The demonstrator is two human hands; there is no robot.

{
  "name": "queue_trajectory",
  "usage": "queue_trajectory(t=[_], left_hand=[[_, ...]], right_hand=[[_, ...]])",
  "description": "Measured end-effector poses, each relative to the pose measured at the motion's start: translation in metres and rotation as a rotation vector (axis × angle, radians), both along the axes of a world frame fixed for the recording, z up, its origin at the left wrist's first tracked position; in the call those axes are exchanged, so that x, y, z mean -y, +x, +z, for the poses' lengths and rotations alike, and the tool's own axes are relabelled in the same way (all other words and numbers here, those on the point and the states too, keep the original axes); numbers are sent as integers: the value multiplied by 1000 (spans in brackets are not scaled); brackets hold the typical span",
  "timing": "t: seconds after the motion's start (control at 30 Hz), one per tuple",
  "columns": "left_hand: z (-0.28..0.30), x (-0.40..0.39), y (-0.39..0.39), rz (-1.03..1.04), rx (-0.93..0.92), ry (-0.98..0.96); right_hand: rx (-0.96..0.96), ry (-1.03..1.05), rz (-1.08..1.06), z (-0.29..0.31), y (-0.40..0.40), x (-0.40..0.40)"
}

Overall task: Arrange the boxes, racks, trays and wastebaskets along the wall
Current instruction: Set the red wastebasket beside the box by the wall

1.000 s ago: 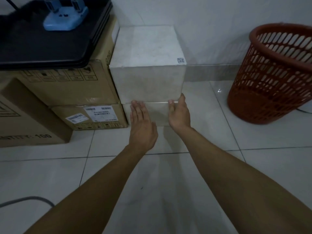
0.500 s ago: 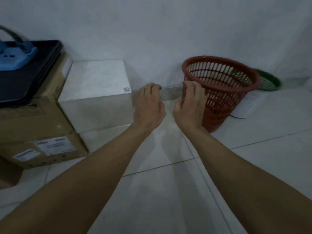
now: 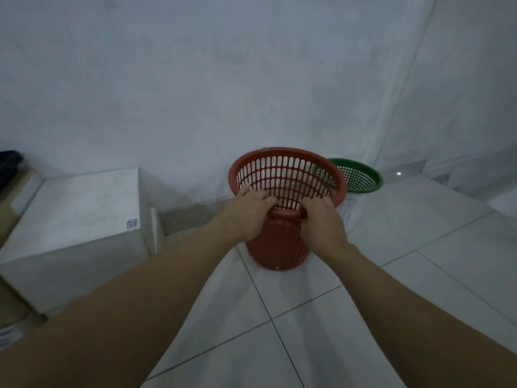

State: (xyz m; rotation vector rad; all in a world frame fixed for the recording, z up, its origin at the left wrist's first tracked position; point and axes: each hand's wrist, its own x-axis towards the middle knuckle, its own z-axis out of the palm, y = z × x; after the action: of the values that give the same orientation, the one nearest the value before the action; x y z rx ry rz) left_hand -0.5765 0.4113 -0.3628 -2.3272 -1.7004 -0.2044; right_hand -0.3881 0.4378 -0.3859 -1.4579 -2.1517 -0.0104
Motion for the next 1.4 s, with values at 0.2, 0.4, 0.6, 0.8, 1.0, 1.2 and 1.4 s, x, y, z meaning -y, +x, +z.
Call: queue_trajectory(t=[0.2,0.4,0.6,0.8,1.0,1.2,1.4], left_hand=[[-10,29,-20,32,7,22],[5,62,-54,120,-46,-2],[13,82,-94,292,-121,-95],[10,90,-125,400,-78,-172],[14,88,-120,416,-160,-186],[20,91,-117,484,-121,-256],[52,84,-68,434,76,-116]], right_hand=[[-116,21,179,0,-17,6],[-120,121,122,2,-47,18],[-91,-60,244,-6,-81,29],[-112,-162,303,0,-112,31],[-101,-167,280,-1,-113,30],[-132,-274,319,7,-113,34],[-347,-218,266,23,-81,30]])
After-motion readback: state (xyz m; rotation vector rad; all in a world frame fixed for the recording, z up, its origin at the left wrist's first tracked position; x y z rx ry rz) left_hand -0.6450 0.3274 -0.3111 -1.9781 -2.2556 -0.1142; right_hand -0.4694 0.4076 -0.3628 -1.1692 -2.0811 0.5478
